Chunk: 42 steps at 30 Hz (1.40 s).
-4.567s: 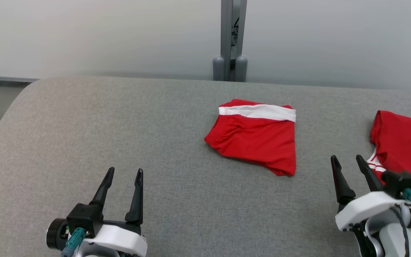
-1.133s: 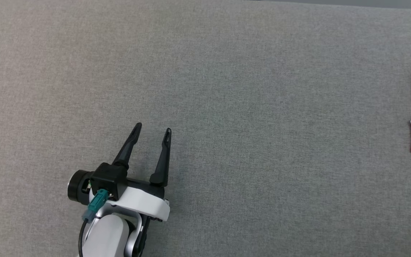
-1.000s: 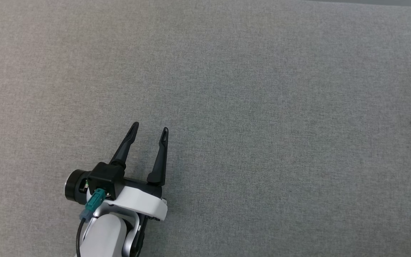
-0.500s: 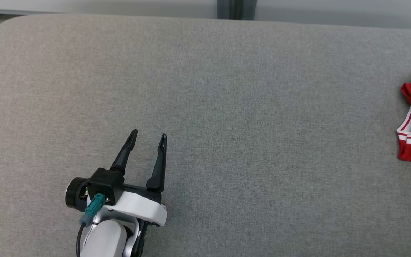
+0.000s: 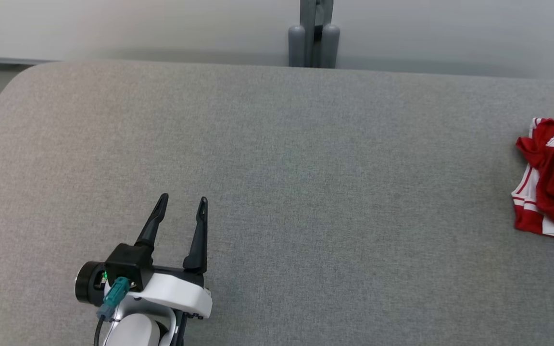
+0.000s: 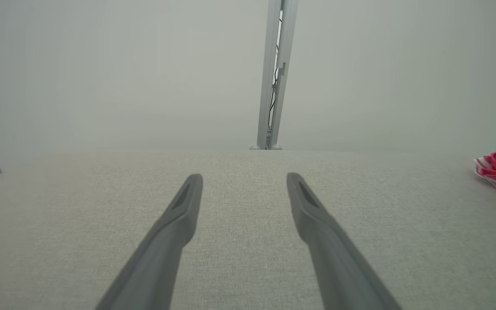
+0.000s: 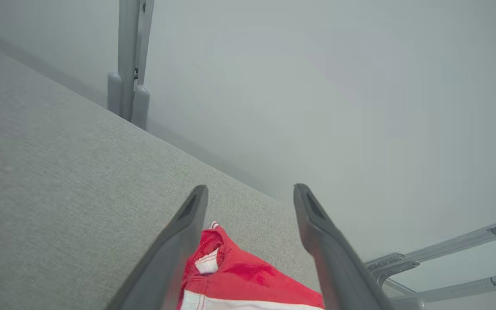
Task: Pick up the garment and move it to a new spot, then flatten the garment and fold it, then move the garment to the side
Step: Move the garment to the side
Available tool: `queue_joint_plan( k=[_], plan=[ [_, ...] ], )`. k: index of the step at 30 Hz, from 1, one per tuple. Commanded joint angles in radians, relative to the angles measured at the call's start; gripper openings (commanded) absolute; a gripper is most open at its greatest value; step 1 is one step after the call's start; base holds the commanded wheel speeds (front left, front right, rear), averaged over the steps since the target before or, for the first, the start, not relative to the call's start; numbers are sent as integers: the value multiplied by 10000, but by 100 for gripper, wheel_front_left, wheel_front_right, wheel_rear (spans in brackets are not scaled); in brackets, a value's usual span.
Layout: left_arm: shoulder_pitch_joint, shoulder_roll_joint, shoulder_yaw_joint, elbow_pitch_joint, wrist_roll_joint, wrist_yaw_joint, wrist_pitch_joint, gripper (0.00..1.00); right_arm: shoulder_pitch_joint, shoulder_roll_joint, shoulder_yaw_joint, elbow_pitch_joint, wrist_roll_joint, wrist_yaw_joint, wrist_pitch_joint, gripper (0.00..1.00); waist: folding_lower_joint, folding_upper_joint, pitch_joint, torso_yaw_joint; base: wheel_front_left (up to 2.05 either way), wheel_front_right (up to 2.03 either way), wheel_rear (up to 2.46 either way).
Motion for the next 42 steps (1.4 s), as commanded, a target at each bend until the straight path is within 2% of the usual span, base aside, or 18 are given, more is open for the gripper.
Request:
queue_joint_plan(
  k=[1, 3, 5, 8, 11, 17, 19, 22, 25, 28, 30, 35, 42],
  plan=[
    [67, 27, 79, 18, 72, -5, 7, 100, 141, 139, -111, -50, 12, -2, -193, 100, 0, 0, -183, -108, 0, 0, 0],
    [171, 30, 212, -1, 175, -43, 7, 100, 370, 593, -431, -231, 78, -2, -804, 100, 0, 0, -405, -184, 0, 0, 0],
    [304, 32, 431, -94, 307, -22, 7, 100, 708, 1306, -1247, -259, 101, -2, -2031, 100, 0, 0, -727, -303, 0, 0, 0],
    [491, 32, 581, -134, 353, -28, 7, 100, 1394, 2306, -2049, -307, -105, -1, -2827, 100, 0, 0, -1002, -393, 0, 0, 0],
    [677, 30, 679, -179, 437, -65, 7, 100, 2090, 3094, -3144, -671, -527, -2, -3062, 100, 0, 0, -1254, -440, 0, 0, 0],
    [1065, 30, 1014, -426, 373, 171, 7, 100, 4508, 5009, -6442, -3282, -2049, -2, -3064, 100, 0, 0, -1614, -486, 0, 0, 0],
    [1158, 35, 1051, -460, 259, 163, 7, 100, 5360, 5546, -6951, -4123, -2904, 2, -3064, 100, 0, 0, -1688, -453, 0, 0, 0],
    [1342, 30, 1107, -396, 108, 77, 7, 100, 6681, 6602, -7953, -4929, -3271, 1, -3064, 100, 0, 0, -1831, -445, 0, 0, 0],
    [1480, 27, 1168, -463, 22, 72, 7, 100, 7699, 6993, -7986, -5417, -4207, -1, -3066, 100, 0, 0, -1925, -439, 0, 0, 0],
    [1686, 29, 1170, -553, 116, 119, 7, 100, 8546, 7164, -8248, -5738, -4633, -2, -3067, 100, 0, 0, -1981, -451, 0, 0, 0],
    [1749, 35, 1194, -553, -191, 49, 7, 100, 8908, 7226, -8305, -5845, -4825, -1, -3067, 100, 0, 0, -1996, -470, 0, 0, 0],
    [1853, 34, 1180, -492, -237, -228, 7, 100, 9245, 7235, -8359, -6032, -4566, -1, -3068, 100, 0, 0, -1955, -557, 0, 0, 0],
    [1915, 35, 1093, -656, -23, -236, 7, 100, 9223, 7235, -8355, -5973, -4178, -1, -3068, 100, 0, 0, -1889, -576, 0, 0, 0]
  ],
)
